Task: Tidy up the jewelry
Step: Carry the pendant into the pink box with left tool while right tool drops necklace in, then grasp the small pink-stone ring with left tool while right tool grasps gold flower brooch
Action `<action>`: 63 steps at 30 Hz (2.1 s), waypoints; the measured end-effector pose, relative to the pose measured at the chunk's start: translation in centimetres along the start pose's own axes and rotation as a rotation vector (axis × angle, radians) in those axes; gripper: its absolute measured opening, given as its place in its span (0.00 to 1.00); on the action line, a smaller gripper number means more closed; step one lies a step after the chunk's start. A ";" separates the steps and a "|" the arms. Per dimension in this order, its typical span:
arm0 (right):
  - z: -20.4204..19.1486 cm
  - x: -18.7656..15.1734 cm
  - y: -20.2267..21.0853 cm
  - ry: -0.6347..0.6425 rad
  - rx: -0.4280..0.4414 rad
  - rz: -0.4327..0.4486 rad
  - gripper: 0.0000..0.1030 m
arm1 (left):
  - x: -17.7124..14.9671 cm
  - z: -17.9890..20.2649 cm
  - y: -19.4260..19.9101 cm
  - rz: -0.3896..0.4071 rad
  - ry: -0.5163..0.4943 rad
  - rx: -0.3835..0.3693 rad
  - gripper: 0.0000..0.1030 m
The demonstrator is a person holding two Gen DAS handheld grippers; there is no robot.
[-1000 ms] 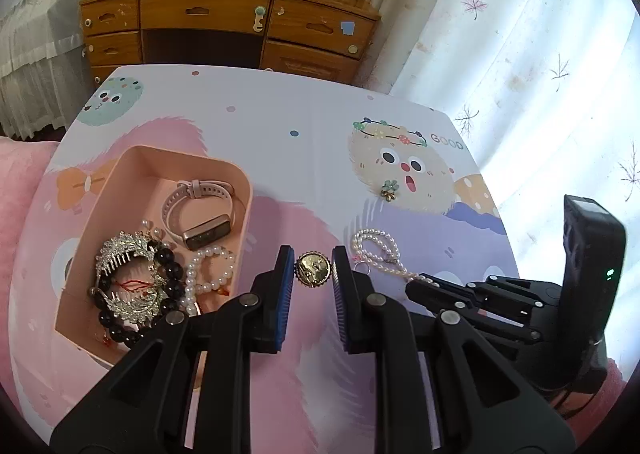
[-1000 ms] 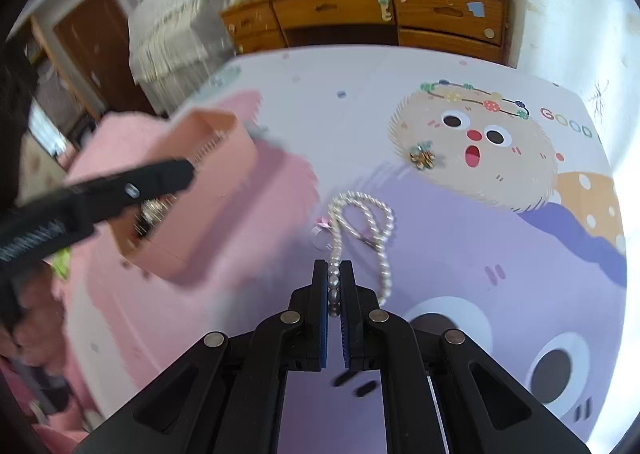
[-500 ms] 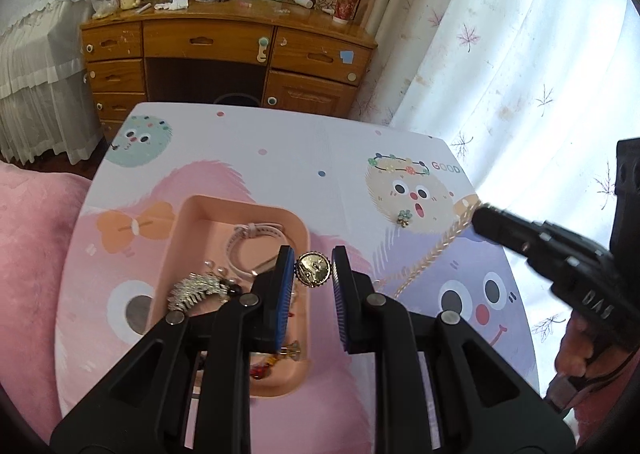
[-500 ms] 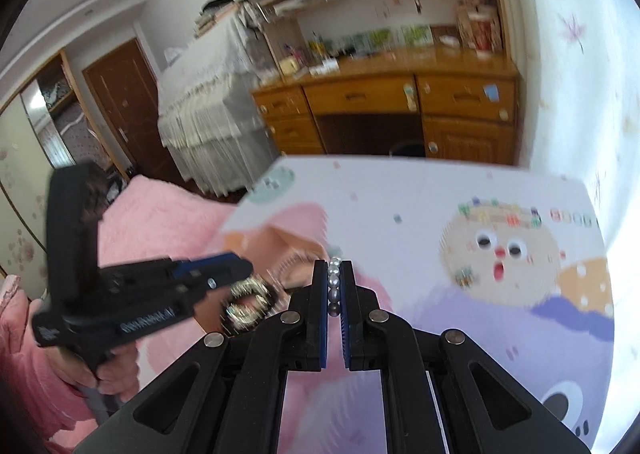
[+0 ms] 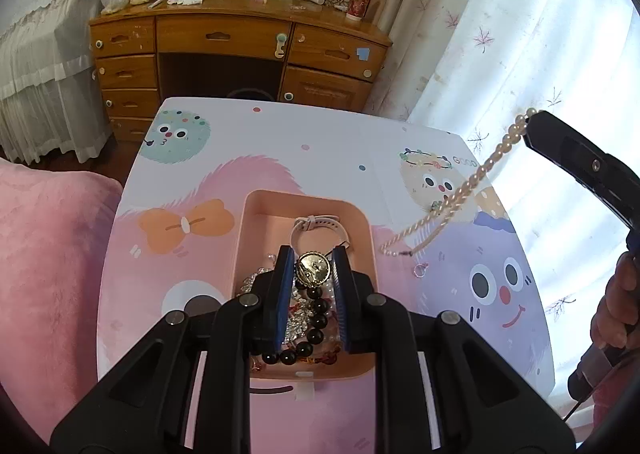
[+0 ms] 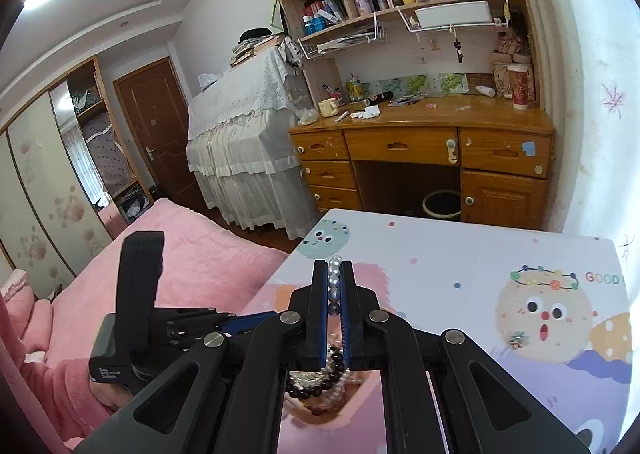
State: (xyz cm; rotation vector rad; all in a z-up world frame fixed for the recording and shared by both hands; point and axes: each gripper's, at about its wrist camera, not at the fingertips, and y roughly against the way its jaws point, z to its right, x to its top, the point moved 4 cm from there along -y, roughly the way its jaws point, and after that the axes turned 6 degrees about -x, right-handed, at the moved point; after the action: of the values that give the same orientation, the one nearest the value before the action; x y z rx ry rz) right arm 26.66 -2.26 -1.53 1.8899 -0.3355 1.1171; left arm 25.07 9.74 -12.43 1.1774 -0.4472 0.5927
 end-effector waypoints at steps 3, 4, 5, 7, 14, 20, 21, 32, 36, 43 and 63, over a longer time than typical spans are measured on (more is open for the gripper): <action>-1.5 0.0 -0.4 0.000 0.019 -0.017 0.05 | -0.2 -0.7 -0.2 -0.015 0.001 -0.010 0.16; -1.7 0.0 -1.0 0.004 0.023 -0.020 0.05 | -0.2 -0.9 -0.4 -0.019 0.004 -0.015 0.16; -2.2 0.0 -1.1 0.008 0.028 -0.025 0.05 | -0.2 -1.1 -0.5 -0.022 0.007 -0.020 0.16; -2.8 -0.3 -1.8 0.010 0.039 -0.049 0.06 | -0.3 -1.5 -0.7 -0.036 0.018 -0.032 0.16; -3.5 -1.4 -3.1 0.003 0.047 -0.079 0.72 | 0.0 -2.2 -1.3 -0.064 0.065 -0.074 0.60; -1.2 -2.1 -3.9 -0.017 -0.013 -0.112 0.73 | 0.2 -1.8 -1.4 -0.068 0.051 -0.055 0.61; -0.8 -2.3 -4.0 -0.025 -0.025 -0.121 0.73 | 0.2 -1.6 -1.5 -0.070 0.047 -0.054 0.61; 8.6 -4.1 -3.4 -0.145 -0.149 -0.190 0.79 | 0.0 3.9 -3.5 -0.075 0.062 -0.124 0.61; 13.0 -3.5 -2.5 -0.215 -0.203 -0.195 0.79 | -0.3 7.8 -4.8 -0.071 0.008 -0.149 0.61; 22.7 -2.5 -3.0 -0.372 -0.341 -0.303 0.82 | -2.1 12.6 -9.0 -0.106 -0.005 -0.085 0.61; 36.7 -9.7 -15.3 -0.734 -0.414 -0.738 0.68 | -5.9 14.9 -21.1 -0.064 0.121 0.280 0.59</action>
State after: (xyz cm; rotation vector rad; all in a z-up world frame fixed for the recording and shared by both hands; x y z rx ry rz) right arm 51.36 -24.76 -25.13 1.7425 -0.2073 -0.1504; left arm 33.80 -11.03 -26.36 1.4083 -0.2271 0.6821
